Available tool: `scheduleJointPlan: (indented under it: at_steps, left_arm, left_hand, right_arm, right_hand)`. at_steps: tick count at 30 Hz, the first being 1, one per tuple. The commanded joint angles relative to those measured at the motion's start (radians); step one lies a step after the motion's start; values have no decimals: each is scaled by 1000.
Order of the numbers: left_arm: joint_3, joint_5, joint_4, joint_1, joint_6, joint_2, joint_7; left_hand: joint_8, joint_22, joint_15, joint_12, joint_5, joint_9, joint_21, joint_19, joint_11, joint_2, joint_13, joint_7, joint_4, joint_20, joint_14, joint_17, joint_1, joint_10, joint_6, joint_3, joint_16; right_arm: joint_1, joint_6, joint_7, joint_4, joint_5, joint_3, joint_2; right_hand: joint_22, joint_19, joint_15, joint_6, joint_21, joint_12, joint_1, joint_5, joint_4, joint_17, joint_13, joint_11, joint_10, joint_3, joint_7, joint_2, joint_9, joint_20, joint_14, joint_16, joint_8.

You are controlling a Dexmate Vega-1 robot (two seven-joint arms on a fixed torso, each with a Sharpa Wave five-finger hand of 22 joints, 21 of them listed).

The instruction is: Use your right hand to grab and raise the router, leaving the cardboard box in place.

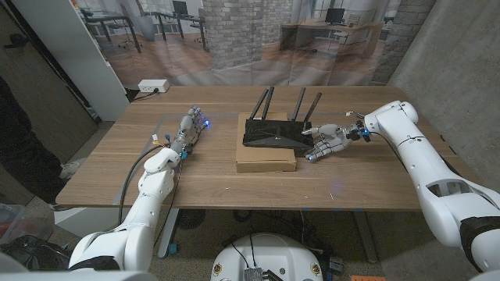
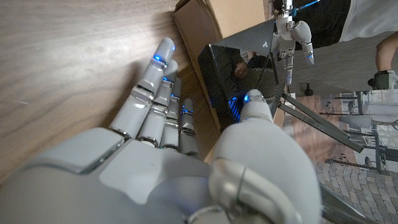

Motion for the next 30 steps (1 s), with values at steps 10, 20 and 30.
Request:
scheduleJointPlan:
  at_steps: [10,20,30]
  left_arm:
    - [-18,28,42,-30,2,-7,-9]
    - [-24,35,59,-40,-4,-11,-15]
    - [-32,40,64,-43,-4,-13,-15]
  left_hand:
    - [2,2,3,1,7,3,-5,-71,6,3,5,8,2,7,-109,2,9,-95,-98,-5,-2]
    - [2,2,4,1,7,3,-9,-69,4,4,5,8,1,6,-109,2,10,-97,-99,-7,-2]
    - [2,3,4,1,8,3,-13,-68,3,5,5,8,1,7,-111,2,10,-99,-101,-8,-2]
  right_arm:
    - [17,28,4,20,-12,-1,26]
    - [39,38,20,59,0,9,37]
    - [59,50,16,105,13,30,53]
  right_hand:
    - [78,83,-87,81,99,113,127,29,-7,208,68,-29,62,-36,65,31,31,-71,142,162,10]
    - [182,135,-164,137,221,193,242,31,-13,405,112,-67,104,-49,61,67,58,-137,228,300,13]
    - [346,187,-219,258,420,335,408,10,-11,673,214,-119,201,-47,45,148,109,-174,347,421,27]
